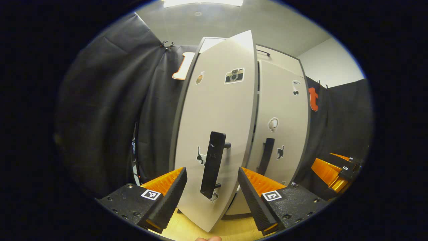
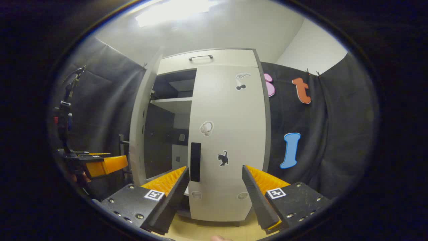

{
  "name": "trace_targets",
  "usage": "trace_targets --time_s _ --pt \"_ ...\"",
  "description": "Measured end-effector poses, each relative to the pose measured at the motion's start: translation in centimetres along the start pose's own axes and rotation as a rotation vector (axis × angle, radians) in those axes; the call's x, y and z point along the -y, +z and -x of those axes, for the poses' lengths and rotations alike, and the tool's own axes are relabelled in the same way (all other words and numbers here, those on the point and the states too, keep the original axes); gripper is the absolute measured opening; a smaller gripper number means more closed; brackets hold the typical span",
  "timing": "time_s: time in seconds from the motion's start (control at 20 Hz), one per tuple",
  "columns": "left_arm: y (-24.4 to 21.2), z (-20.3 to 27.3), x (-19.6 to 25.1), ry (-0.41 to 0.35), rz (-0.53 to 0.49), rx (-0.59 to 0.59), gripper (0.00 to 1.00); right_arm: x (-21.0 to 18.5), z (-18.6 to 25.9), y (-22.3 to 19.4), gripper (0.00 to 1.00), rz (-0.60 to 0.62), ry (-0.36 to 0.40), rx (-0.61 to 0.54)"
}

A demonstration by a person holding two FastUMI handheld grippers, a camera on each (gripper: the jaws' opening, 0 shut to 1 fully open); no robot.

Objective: Grasp the bottle in the cabinet with the left hand and place it on the coaster, then close the right door with the right hand and the left door with the left hand.

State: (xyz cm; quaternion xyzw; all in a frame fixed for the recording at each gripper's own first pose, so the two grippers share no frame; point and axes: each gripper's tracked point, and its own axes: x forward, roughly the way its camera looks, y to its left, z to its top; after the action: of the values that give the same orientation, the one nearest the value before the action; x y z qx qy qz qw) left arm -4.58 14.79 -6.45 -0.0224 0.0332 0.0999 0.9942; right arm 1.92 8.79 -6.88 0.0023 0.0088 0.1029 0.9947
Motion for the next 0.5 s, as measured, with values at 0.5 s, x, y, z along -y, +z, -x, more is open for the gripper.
trace_targets --time_s 0.5 --pt "3.0 1.1 6.2 -0.09 -0.129 0.038 0.96 4.5 3.1 3.0 0.95 -0.007 -0.144 0.047"
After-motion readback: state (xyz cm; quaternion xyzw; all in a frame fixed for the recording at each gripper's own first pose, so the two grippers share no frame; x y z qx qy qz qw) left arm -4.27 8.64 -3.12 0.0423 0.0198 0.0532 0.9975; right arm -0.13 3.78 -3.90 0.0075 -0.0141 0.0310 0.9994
